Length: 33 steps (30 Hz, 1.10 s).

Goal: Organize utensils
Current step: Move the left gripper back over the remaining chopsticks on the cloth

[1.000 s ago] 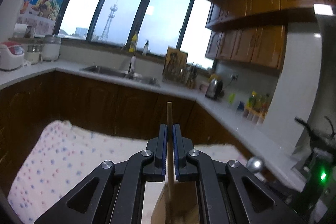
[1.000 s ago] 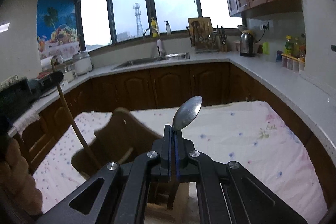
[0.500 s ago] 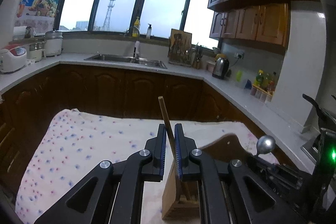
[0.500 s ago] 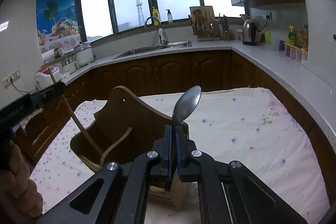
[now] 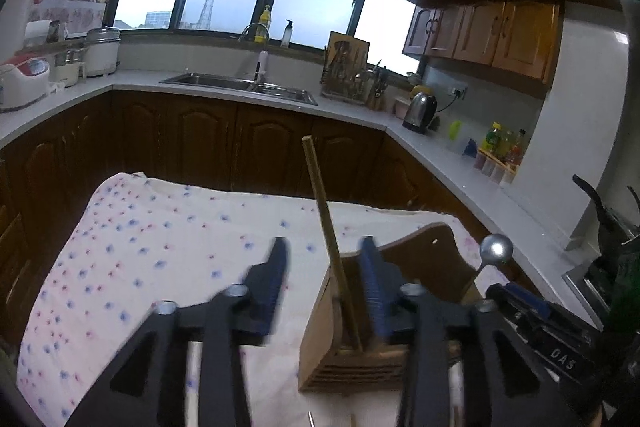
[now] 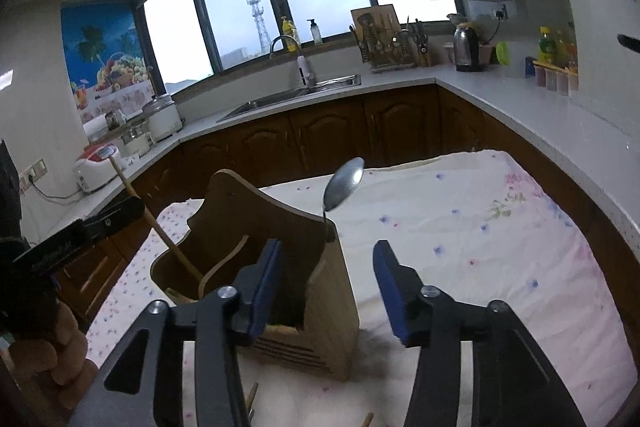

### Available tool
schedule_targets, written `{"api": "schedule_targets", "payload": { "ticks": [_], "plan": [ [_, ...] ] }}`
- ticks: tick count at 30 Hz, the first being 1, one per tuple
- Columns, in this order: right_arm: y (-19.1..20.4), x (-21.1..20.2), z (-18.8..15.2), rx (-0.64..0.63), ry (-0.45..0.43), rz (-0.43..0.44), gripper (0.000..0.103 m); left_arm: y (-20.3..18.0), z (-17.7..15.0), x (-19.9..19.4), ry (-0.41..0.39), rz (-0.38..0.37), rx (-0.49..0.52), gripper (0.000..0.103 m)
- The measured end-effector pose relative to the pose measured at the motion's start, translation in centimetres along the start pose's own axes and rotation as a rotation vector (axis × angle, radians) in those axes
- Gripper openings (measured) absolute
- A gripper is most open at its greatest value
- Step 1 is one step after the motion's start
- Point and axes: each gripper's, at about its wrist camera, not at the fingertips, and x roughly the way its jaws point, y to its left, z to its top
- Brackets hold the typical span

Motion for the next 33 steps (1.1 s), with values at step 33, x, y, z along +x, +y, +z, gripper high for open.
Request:
{"api": "schedule_targets", "payload": {
  "ticks": [33],
  "plan": [
    [0.0, -14.5, -6.2, 0.069, 0.001, 0.059, 0.077, 1.4, -6.2, -18.5, 0.162, 0.073, -0.055, 0.085]
  ]
}}
